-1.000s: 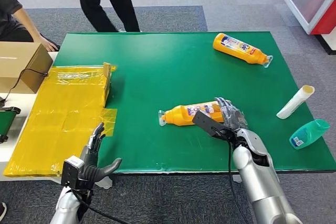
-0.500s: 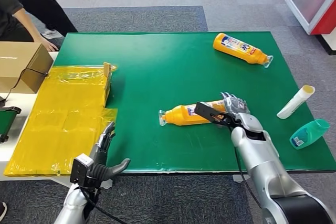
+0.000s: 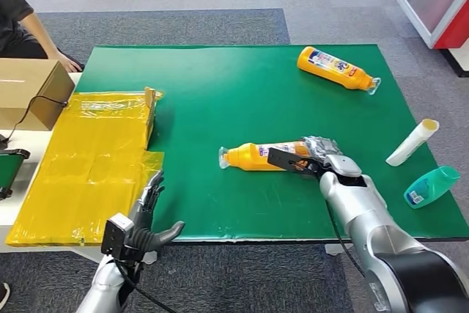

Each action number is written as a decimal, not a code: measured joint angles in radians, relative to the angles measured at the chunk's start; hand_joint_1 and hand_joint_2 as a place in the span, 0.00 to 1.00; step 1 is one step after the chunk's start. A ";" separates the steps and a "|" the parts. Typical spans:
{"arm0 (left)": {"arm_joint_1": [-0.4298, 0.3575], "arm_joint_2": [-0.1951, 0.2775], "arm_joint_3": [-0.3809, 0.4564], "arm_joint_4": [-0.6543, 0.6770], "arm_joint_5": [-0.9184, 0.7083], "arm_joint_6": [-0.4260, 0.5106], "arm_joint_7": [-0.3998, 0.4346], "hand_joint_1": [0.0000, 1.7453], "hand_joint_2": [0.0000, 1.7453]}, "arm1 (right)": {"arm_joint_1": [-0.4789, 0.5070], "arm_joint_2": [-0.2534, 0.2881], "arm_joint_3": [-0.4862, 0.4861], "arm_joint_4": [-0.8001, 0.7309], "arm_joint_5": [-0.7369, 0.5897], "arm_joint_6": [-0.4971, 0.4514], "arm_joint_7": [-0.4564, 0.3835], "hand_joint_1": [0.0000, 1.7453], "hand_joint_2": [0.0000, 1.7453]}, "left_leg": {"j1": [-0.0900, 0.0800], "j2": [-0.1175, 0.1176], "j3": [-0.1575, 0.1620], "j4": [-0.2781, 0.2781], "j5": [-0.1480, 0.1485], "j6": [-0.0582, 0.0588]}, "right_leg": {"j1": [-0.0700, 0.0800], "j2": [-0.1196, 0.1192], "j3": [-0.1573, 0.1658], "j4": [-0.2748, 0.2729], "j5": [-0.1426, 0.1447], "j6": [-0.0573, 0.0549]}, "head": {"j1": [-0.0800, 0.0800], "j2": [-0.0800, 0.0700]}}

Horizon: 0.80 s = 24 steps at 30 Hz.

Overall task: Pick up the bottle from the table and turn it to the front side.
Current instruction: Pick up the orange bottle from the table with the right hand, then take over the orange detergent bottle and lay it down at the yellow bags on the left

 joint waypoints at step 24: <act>0.017 -0.020 0.196 -0.181 0.241 -0.382 0.178 0.00 1.00 | 0.494 0.225 0.200 -0.702 -0.467 -0.130 -0.239 1.00 1.00 | 0.001 -0.001 -0.002 0.000 -0.001 -0.002 | 0.002 -0.001 -0.002 0.000 -0.003 -0.002 | 0.000 0.000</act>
